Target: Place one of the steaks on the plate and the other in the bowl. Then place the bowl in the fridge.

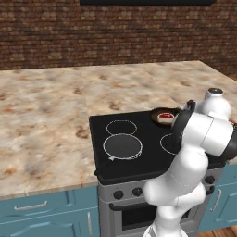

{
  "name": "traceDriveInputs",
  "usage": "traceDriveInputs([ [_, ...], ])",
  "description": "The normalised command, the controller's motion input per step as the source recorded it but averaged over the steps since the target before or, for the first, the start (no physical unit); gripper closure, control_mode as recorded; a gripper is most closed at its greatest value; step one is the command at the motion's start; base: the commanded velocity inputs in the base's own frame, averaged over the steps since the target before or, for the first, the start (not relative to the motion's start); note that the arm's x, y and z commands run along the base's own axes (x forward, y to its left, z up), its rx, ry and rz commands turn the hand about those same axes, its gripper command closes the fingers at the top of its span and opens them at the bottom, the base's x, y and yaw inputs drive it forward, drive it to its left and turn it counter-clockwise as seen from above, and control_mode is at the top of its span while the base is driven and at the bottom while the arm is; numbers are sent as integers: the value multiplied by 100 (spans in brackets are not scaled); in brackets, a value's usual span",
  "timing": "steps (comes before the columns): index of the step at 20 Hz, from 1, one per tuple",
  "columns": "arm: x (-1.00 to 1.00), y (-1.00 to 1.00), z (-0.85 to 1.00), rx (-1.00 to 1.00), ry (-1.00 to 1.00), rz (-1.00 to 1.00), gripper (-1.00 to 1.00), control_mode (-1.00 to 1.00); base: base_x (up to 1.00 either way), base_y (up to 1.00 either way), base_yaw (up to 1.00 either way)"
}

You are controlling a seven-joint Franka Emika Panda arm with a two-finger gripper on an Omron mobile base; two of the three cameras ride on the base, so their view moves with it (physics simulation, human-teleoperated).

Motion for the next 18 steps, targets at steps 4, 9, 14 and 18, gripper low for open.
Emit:
traceDriveInputs([
  [4, 6, -79, 0, 12, -2, -5, 100, -100, 0, 0, 0],
  [9, 12, -70, 0, 4, 0, -1, 100, -100, 0, 0, 0],
  [14, 24, -52, 0, 0, 0, 0, 100, -100, 0, 0, 0],
  [18, 34, -28, -2, 0, 0, 0, 100, -100, 0, 0, 0],
])
